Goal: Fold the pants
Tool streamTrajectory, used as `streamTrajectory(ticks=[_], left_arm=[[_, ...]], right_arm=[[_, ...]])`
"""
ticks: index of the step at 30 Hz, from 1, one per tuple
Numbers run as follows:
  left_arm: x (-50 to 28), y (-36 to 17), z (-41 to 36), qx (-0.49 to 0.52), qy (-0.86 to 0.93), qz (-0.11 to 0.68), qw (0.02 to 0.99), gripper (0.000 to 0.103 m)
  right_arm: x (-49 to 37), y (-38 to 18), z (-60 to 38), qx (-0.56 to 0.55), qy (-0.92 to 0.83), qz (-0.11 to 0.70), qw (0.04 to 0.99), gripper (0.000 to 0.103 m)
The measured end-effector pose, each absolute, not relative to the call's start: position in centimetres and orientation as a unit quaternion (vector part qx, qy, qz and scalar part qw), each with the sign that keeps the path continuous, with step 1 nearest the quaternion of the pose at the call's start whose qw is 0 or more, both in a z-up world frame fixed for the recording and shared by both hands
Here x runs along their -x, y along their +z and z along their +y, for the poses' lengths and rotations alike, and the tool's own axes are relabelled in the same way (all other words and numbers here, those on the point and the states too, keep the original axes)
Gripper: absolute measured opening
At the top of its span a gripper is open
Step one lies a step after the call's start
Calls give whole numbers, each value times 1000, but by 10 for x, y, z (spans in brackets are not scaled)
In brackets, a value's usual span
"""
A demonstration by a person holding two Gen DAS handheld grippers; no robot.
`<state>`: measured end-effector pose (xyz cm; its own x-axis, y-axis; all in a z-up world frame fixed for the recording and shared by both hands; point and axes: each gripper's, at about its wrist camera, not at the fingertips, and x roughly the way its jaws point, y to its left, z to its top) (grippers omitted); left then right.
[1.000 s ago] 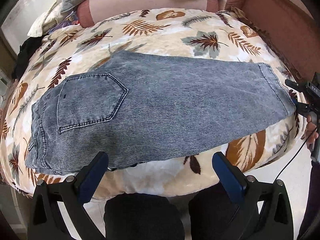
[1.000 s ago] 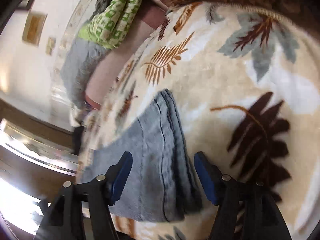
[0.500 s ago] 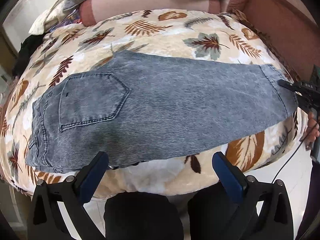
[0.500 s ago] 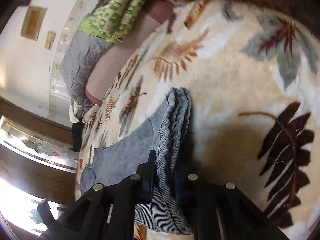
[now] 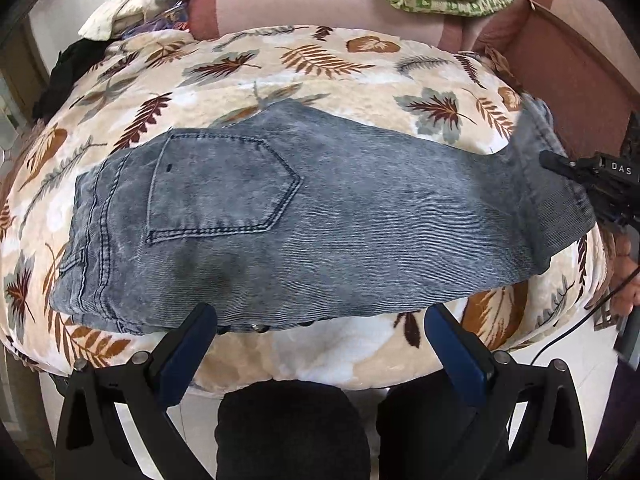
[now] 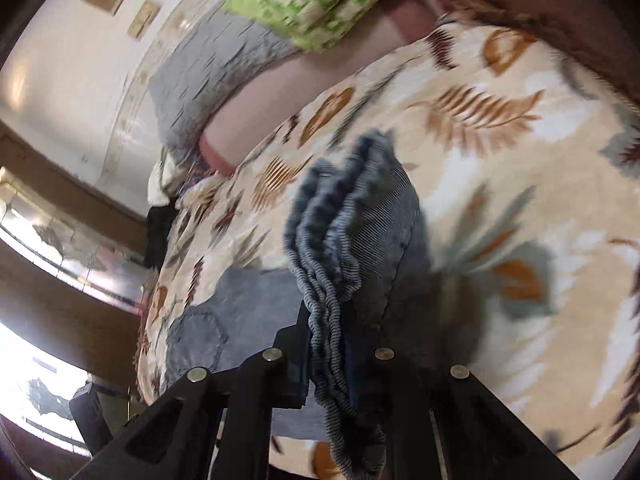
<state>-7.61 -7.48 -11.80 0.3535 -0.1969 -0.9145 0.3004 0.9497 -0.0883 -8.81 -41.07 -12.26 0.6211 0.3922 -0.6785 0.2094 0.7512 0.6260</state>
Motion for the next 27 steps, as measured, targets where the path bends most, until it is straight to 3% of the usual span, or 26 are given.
streamTrajectory(ticks=[5,7,8,12,16,24,27], left_arm=[[73,-124,-59,-32,-142,554,819,103],[71,-126,-54,-29,-138,556,819,103],[70,-127,-51,-28,-136,557,819,103],[68,-128,-45,-26,-130,557,820,103],[65,-131,-51,-23,-136,559,818,103],[74,-139,-104,-88,-168,549,814,103],[71,-143,-117,-109,-170,547,812,103]], right_arm=[[68,-146,-359,-349,94,466,808,18],[61,-163,-341,-361,105,489,787,30],[59,-169,-336,-365,113,496,780,44],[68,-169,-337,-400,156,461,777,58],[90,-155,-362,-382,121,428,810,59],[108,-194,-369,-342,82,488,799,53],[108,-185,-360,-297,77,488,817,53]])
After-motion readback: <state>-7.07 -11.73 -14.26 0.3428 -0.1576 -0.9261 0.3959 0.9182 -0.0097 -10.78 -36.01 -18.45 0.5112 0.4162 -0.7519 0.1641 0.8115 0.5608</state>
